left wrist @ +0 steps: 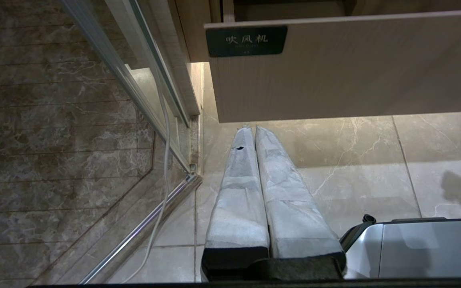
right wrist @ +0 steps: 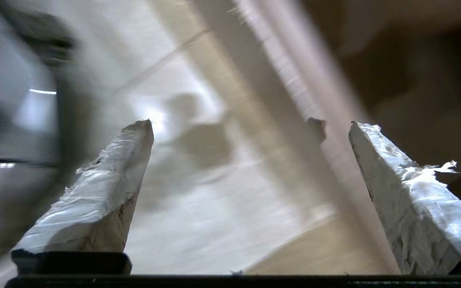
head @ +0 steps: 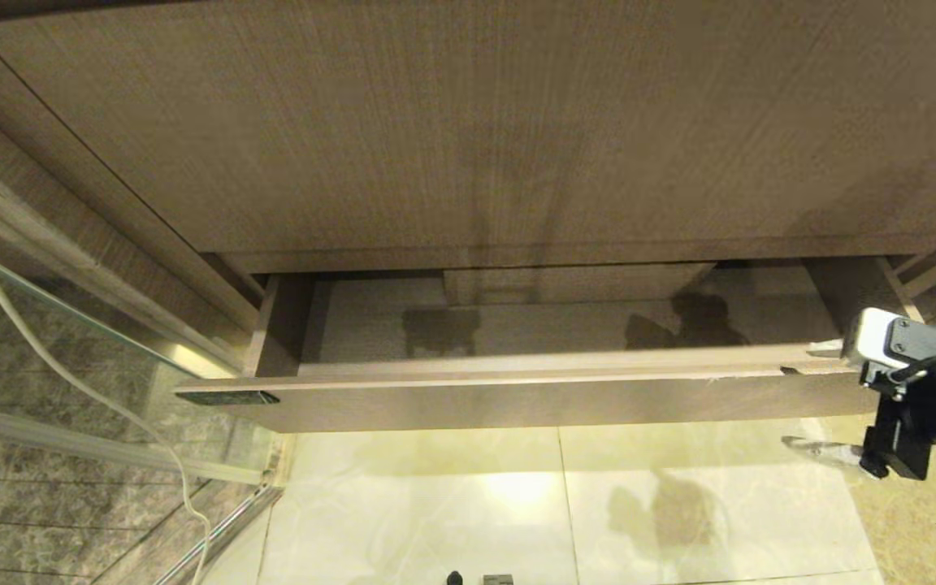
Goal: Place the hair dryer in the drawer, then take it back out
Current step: Pull open the drawer
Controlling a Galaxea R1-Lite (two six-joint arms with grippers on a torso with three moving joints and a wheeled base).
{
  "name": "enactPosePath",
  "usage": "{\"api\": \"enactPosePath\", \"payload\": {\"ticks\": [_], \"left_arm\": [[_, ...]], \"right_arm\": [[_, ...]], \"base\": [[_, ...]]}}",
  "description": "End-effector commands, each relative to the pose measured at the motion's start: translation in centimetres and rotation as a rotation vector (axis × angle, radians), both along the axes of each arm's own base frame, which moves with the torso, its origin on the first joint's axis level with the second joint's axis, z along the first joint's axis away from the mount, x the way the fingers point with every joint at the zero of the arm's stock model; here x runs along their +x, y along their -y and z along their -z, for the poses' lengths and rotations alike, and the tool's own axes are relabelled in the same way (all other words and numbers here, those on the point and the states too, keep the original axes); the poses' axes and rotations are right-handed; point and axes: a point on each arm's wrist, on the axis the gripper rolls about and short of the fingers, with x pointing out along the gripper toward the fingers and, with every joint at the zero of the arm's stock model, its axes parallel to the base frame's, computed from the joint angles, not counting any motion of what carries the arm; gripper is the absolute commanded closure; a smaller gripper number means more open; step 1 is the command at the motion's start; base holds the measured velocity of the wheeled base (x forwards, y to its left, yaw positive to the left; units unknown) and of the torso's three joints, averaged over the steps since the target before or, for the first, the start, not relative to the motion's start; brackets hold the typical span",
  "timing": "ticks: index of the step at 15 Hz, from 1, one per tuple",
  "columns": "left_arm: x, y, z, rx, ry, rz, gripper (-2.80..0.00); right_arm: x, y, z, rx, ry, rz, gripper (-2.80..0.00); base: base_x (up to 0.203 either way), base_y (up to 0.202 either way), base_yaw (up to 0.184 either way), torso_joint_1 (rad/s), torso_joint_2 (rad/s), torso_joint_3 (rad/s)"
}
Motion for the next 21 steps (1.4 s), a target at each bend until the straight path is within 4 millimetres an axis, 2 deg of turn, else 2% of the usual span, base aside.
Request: {"api": "enactPosePath", "payload": {"ticks": [1, 4, 5, 7, 9, 12, 21], "left_arm": [[0.0, 0.0, 0.0, 0.0, -0.001, 0.0, 0.0], [0.0, 0.0, 0.0, 0.0, -0.001, 0.0, 0.0], [0.0, 0.0, 0.0, 0.0, -0.001, 0.0, 0.0], [0.0, 0.0, 0.0, 0.0, -0.001, 0.0, 0.0], [0.0, 0.0, 0.0, 0.0, 0.0, 0.0, 0.0], [0.0, 0.0, 0.0, 0.0, -0.001, 0.0, 0.0], [0.0, 0.0, 0.0, 0.0, 0.0, 0.0, 0.0]], "right_arm": [[-3.0, -0.1, -0.7, 0.111, -0.089, 0.089, -2.8], [-6.3, 0.0, -1.1, 0.25, -0.184, 0.226, -2.8], [-7.3, 0.2, -1.4, 0.282, -0.186, 0.275, 0.0], [-8.6, 0.5, -1.1, 0.27, -0.189, 0.356, 0.0], [-9.3, 0.9, -1.0, 0.167, -0.167, 0.509, 0.0], [-9.8, 1.2, -1.5, 0.092, -0.114, 0.619, 0.0], [-10.0, 1.6, -2.0, 0.094, -0.062, 0.671, 0.0]], "base": [[0.0, 0.0, 0.0, 0.0, 0.0, 0.0], [0.0, 0.0, 0.0, 0.0, 0.0, 0.0], [0.0, 0.0, 0.0, 0.0, 0.0, 0.0], [0.0, 0.0, 0.0, 0.0, 0.0, 0.0], [0.0, 0.0, 0.0, 0.0, 0.0, 0.0], [0.0, 0.0, 0.0, 0.0, 0.0, 0.0], [0.0, 0.0, 0.0, 0.0, 0.0, 0.0]]}}
